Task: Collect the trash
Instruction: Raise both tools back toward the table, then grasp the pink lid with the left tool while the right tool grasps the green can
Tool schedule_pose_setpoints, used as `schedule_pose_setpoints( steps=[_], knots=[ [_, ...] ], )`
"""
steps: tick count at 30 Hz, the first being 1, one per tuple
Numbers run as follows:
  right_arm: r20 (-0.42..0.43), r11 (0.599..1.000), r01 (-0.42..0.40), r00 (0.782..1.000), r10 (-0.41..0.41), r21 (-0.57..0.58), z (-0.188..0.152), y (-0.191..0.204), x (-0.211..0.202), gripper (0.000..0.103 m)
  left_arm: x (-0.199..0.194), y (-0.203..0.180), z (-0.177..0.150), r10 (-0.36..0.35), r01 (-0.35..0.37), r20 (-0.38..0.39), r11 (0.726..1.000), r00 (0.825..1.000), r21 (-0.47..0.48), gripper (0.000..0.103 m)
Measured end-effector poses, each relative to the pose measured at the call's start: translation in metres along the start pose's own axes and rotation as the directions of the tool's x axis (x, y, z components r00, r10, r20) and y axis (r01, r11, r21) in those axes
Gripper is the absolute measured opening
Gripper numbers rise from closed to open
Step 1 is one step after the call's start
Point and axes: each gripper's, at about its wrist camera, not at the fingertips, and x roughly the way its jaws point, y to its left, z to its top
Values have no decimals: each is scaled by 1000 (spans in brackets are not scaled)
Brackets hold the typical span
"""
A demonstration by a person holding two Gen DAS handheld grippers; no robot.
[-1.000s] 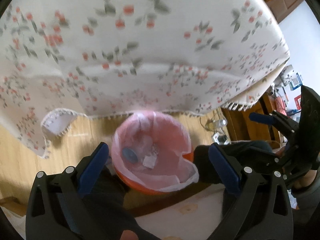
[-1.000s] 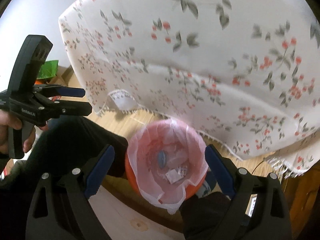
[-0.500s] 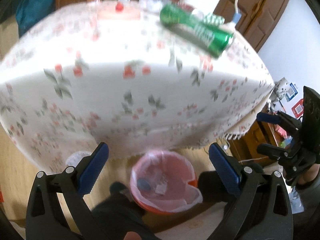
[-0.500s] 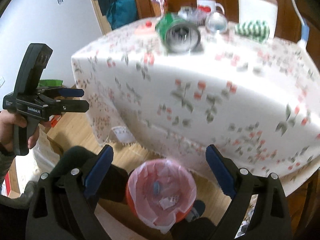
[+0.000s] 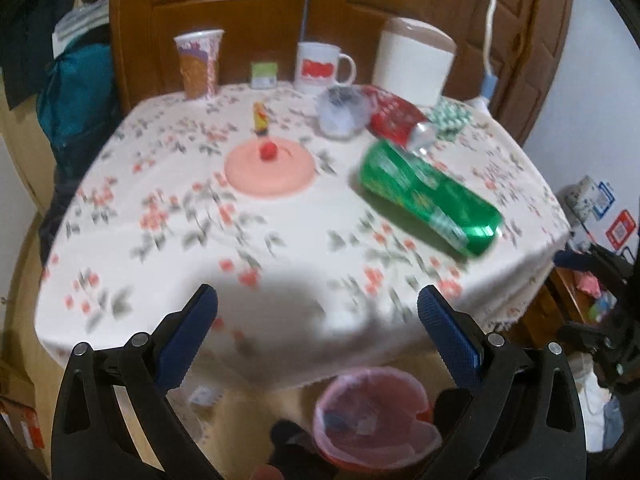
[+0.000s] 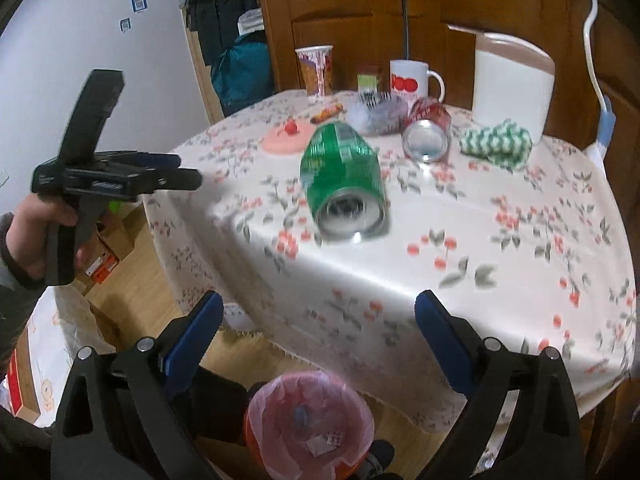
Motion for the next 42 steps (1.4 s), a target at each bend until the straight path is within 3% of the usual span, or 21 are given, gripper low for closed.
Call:
schedule_pose_setpoints(
  steps=[15,22,26,29,32,35,37,38,39,41,42],
  knots=[
    [5,1000,-12,1000,12,-11,50,-9,33,96,56,32,86,81,-81,-18,997,997,21,97],
    [2,1000,-10,1000,10,-5,64,-13,53,96,91,40,104,87,-86,-63,996,994,21,96],
    [-14,1000,-7,1000,7,4,71,-18,65,96,105,38,110,81,-78,-73,996,994,38,90],
    [-29,1000,-11,1000,12,19,77,-22,74,96,112,36,113,75,-72,-76,996,994,43,83],
    [-50,999,-26,998,28,37,83,-24,83,96,120,38,115,59,-56,-92,998,994,34,68],
    [-72,999,-24,997,27,37,87,-24,91,96,128,39,116,59,-56,-102,998,993,28,46],
    [-85,999,-22,996,25,39,88,-24,96,96,129,38,116,61,-58,-95,998,994,33,45],
    [-92,999,-23,995,26,40,88,-24,99,96,129,39,115,65,-62,-94,997,993,35,39],
    [-98,999,-22,995,26,40,88,-24,102,96,129,39,115,82,-79,-88,996,993,36,27],
    [-112,999,-17,994,21,37,88,-23,107,96,129,41,114,73,-70,-87,997,994,30,27],
    [-120,999,-14,993,18,38,89,-23,110,96,129,41,114,62,-60,-89,998,994,27,18]
  ],
)
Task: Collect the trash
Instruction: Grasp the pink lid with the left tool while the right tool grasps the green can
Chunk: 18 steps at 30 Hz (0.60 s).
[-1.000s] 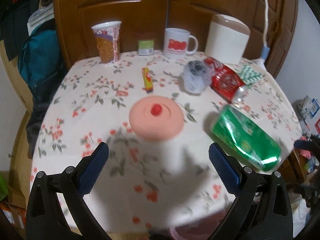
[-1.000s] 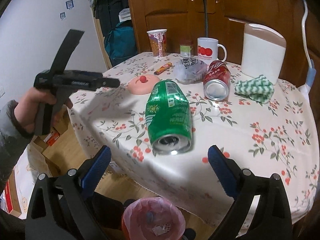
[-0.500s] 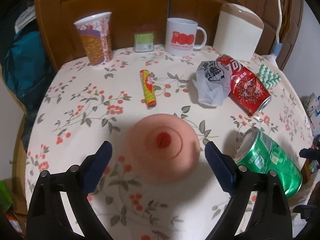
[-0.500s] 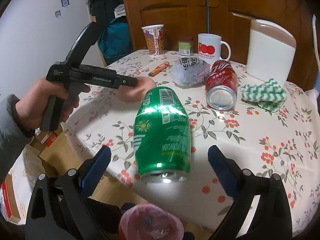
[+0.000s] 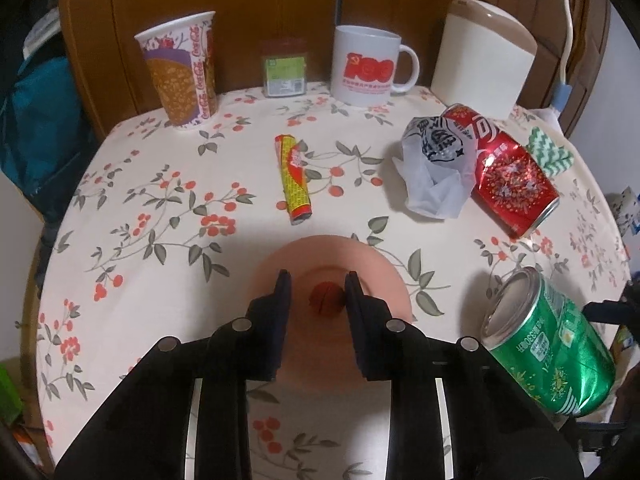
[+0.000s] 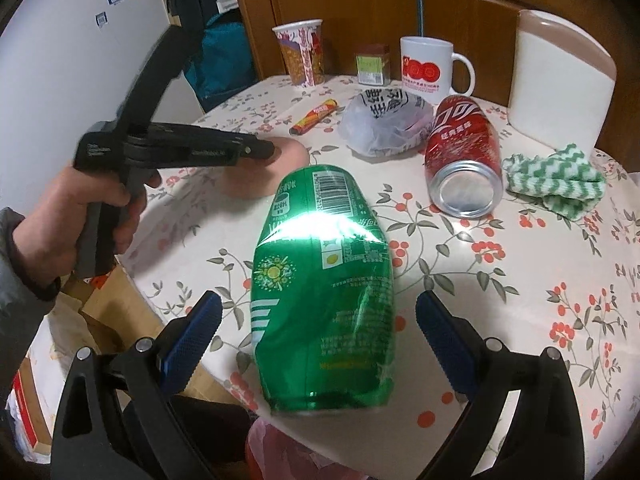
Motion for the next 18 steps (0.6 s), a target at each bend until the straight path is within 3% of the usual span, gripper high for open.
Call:
schedule_pose_setpoints(
  steps=[7,9,10,18],
  knots=[
    [-59,1000,5,998,-4,21,4,-4,15,96,-1,-5,-2,-2,2,-1,1000,1000,-6,17],
    [-74,1000,2,997,-1,16,5,-4,18,87,-3,-3,-3,-15,15,1,1000,1000,-18,17],
    [-79,1000,0,997,1,14,5,-4,19,76,-4,-2,-3,-20,20,0,1000,1000,-19,17],
    [-67,1000,-26,997,27,18,2,-4,14,75,-27,-3,-11,-70,71,33,997,997,-36,17]
  ],
)
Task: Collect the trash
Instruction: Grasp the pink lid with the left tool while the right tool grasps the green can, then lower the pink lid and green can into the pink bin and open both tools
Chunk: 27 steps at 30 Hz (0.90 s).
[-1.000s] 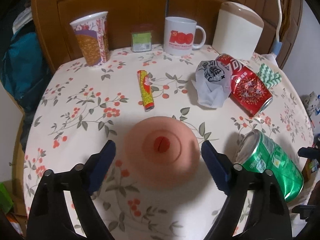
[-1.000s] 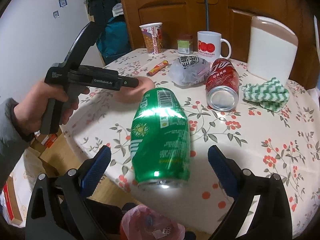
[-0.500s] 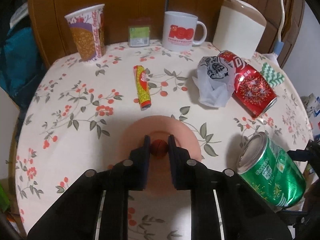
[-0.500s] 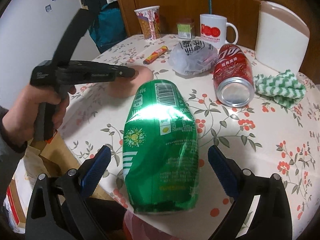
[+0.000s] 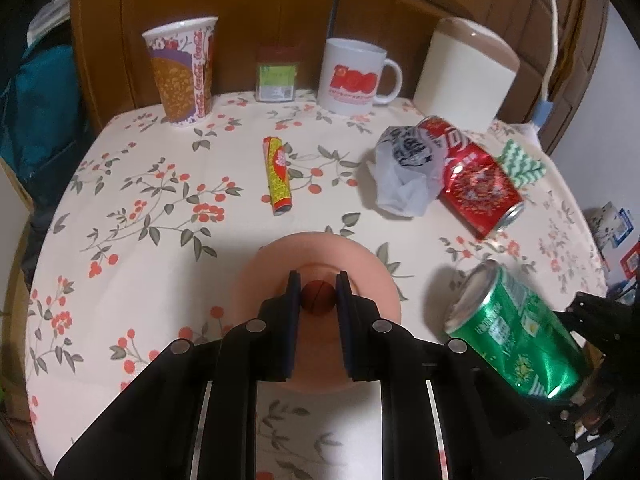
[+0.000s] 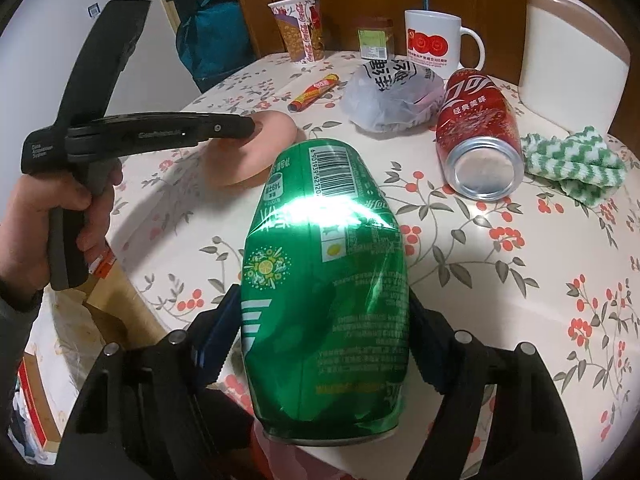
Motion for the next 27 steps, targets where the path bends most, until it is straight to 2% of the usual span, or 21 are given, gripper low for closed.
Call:
schedule_pose_setpoints(
  steps=[7,14,21,27],
  knots=[
    [68,1000,-4,998,4,1,-12,5,-35,75,-25,-6,-10,-30,30,23,1000,999,-2,17],
    [160,1000,-18,987,20,-12,-51,12,-102,75,-71,-24,-31,-76,76,76,997,994,10,17],
    [200,1000,-21,979,25,-22,-105,20,-154,75,-117,-58,-73,-132,127,115,991,985,47,17],
    [191,1000,-10,981,13,-15,-149,26,-173,75,-137,-76,-118,-185,181,111,983,977,38,17]
  ],
)
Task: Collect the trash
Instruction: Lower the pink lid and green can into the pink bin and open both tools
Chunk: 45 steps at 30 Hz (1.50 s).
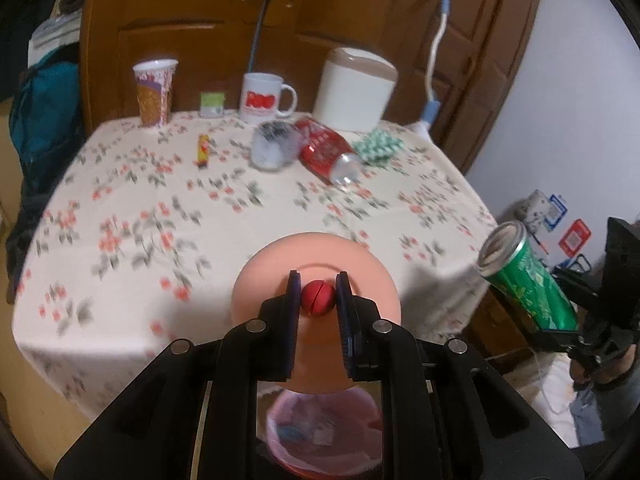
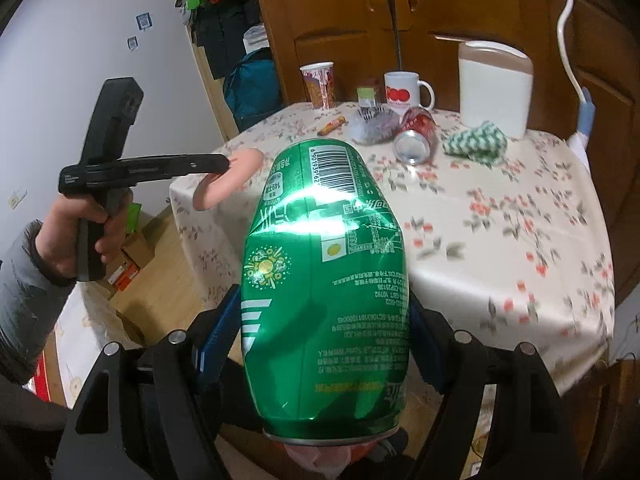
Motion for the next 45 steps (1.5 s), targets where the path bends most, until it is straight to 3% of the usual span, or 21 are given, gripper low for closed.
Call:
schedule_pose_setpoints(
  steps=[9,22,34,45],
  knots=[
    [-88,999,16,996,-12,43,-63,-2,4,75,-3,-27,-77,-34,33,-75,999,997,-14,18],
    [-255,995,40,967,-15,94,-135,-11,61,75,57,-24,-159,-44,25,-240,996,970,-81,17],
    [-396,990,40,918,16,133,-179,-21,112,75,118,-18,-213,-52,11,-383,994,922,-110,17],
    [-509,989,40,860,37,140,-207,-26,155,75,159,-4,-250,-61,-14,-480,988,875,-151,17]
  ],
)
